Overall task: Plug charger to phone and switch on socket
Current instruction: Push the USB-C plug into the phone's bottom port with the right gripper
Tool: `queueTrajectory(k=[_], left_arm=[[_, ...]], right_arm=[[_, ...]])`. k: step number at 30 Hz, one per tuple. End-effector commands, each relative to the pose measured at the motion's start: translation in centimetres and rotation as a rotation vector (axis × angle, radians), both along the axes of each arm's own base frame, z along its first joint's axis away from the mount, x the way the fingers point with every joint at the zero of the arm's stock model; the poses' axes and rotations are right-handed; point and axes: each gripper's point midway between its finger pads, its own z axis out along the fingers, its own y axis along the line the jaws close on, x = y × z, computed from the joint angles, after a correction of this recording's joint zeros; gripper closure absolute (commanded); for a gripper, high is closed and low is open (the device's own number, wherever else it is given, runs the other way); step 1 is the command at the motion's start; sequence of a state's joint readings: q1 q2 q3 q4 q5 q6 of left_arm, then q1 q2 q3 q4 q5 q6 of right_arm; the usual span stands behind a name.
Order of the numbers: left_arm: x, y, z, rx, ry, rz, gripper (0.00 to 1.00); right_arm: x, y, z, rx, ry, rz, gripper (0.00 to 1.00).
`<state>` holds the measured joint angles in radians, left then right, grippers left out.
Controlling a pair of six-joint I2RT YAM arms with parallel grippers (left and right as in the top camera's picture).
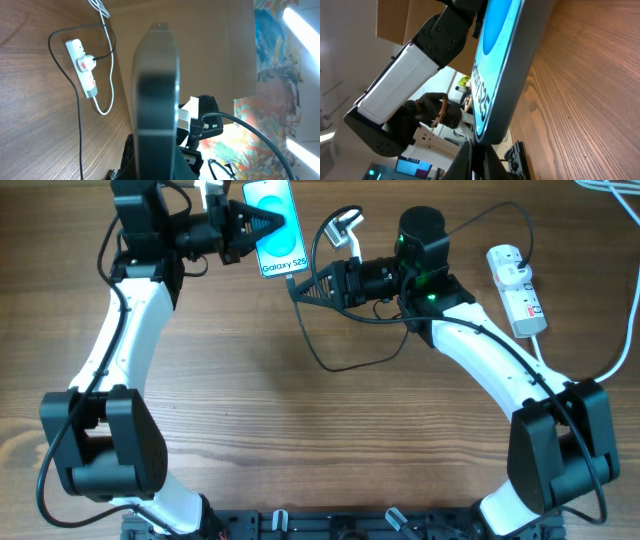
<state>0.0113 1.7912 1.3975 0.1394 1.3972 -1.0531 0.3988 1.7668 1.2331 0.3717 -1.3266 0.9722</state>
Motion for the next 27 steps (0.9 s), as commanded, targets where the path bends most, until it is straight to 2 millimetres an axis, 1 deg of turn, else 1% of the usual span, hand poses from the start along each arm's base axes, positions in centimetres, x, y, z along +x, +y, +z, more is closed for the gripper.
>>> queueTrajectory(k=[1, 18, 27], left_arm=[[-1.3, -0.75, 1.83, -0.006, -0.047, -0.041, 0.96], [-1.38, -0.91, 1.83, -0.006, -0.047, -0.045, 0.96], [-1.5, -1.21, 1.83, -0.006, -0.048, -0.052, 0.96]], right_arm=[[0.54, 0.1, 0.54, 0.002, -0.005, -0.03, 0.96], [1.23, 0.18, 0.51, -0.01, 0.054, -0.072, 0.96], [1.13, 0.28, 0.51, -0.01, 0.058, -0.069, 0.96]])
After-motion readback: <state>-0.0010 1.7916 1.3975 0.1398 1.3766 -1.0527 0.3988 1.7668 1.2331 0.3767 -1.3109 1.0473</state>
